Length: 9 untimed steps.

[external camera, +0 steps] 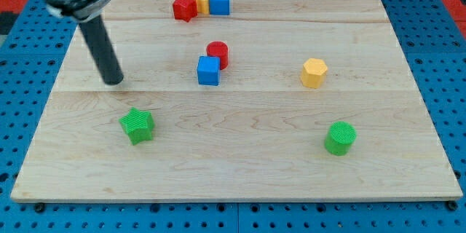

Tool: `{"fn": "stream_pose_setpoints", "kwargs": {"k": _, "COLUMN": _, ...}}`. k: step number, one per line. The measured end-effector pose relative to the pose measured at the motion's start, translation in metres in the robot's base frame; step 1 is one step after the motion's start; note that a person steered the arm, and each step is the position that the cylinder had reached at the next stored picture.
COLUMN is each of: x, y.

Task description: Push green star to the bottom of red star

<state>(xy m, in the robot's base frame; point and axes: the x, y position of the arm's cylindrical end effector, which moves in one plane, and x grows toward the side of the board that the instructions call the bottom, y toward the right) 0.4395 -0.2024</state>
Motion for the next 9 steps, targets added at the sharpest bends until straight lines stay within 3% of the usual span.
{"fn": "stream_pose_setpoints", "kwargs": {"k": 2, "x": 0.099, "y": -0.024}}
{"fn": "stream_pose_setpoints", "kwargs": {"k": 3, "x": 0.127, "y": 0.01}}
{"fn": "stream_pose_setpoints", "kwargs": {"k": 4, "x": 0.125, "y": 0.042}}
{"fn": "stream_pose_setpoints", "kwargs": {"k": 7, "x": 0.059, "y": 0.085}}
{"fn": "stream_pose_setpoints", "kwargs": {"k": 9, "x": -0.003, "y": 0.077}}
